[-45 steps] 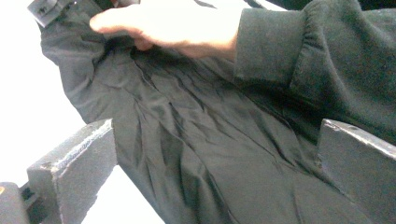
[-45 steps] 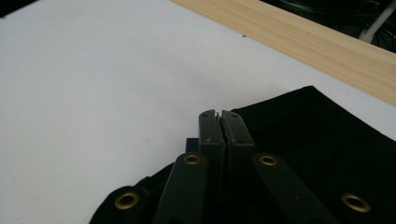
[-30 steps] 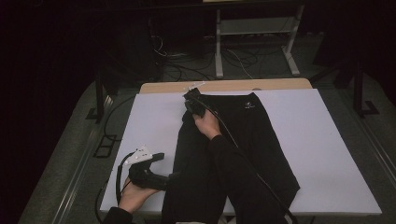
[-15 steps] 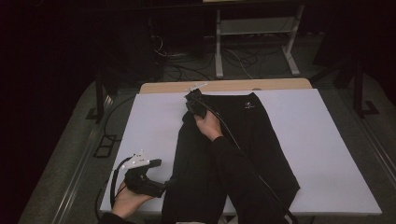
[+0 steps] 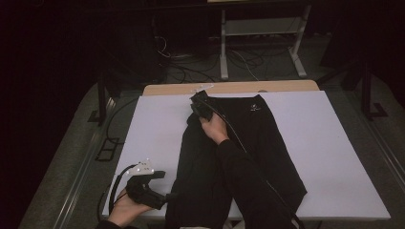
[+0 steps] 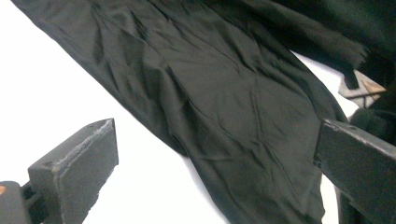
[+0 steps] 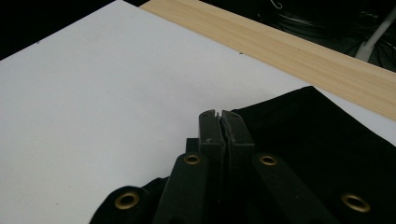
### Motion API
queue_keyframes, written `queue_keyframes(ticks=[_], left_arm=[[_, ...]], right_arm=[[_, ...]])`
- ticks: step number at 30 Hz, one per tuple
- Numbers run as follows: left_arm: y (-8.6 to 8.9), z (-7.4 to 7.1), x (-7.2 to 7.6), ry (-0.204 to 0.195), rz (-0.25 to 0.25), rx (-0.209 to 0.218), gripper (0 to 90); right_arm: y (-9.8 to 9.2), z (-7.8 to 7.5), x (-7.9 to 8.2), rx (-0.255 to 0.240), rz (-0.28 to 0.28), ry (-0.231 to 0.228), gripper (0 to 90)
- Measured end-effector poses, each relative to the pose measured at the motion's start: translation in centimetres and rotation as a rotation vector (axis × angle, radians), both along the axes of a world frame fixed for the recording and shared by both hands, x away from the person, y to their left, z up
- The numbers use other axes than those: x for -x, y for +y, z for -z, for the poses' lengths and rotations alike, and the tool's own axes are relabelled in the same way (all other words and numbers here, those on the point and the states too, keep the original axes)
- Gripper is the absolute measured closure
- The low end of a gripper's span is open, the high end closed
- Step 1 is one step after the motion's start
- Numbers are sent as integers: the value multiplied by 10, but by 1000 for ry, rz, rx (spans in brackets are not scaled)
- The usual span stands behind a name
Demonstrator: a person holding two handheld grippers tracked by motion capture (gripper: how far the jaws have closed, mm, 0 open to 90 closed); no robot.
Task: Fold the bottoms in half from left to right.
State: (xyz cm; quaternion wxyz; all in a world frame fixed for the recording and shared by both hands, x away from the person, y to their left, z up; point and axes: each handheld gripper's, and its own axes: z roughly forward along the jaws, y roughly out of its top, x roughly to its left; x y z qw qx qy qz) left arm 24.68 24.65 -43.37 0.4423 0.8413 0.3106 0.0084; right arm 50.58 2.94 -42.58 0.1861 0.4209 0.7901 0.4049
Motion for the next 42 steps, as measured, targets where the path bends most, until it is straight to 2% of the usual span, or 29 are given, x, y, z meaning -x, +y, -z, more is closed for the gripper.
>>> queue_keyframes(ticks=[7, 11, 18, 22, 23, 25, 26, 30, 33, 37, 38, 42], left_arm=[[2, 5, 0, 49, 42, -13, 2], [3, 7, 3, 54, 87, -5, 122], [0, 12, 2, 106, 120, -20, 152], [-2, 16, 3, 140, 147, -37, 203], [-2, 16, 3, 136, 149, -37, 219], [-2, 15, 3, 153, 162, -36, 300], [-2, 15, 4, 156, 167, -40, 315], [-1, 13, 5, 161, 186, -53, 478], [0, 14, 6, 173, 191, -62, 643], [-3, 17, 6, 181, 202, -98, 847], [-4, 17, 6, 175, 207, -103, 880], [-5, 13, 4, 166, 225, -113, 886]], right_arm=[[-1, 1, -1, 4, 2, 4, 869], [-2, 2, -1, 7, -2, 9, 869], [-2, 1, 0, 5, -5, 11, 870], [-3, 2, 0, 3, -6, 12, 870], [-3, 2, 0, 2, -5, 10, 870], [-4, 2, 0, -2, -5, 10, 869], [-5, 3, 0, -2, -4, 10, 869], [-6, 2, 1, 0, -2, 5, 870], [-6, 1, 1, -4, 0, 6, 869], [-7, 1, 1, -6, -2, 7, 870], [-8, 1, 1, -3, -4, 7, 870], [-10, 2, 0, -11, -6, 14, 870]])
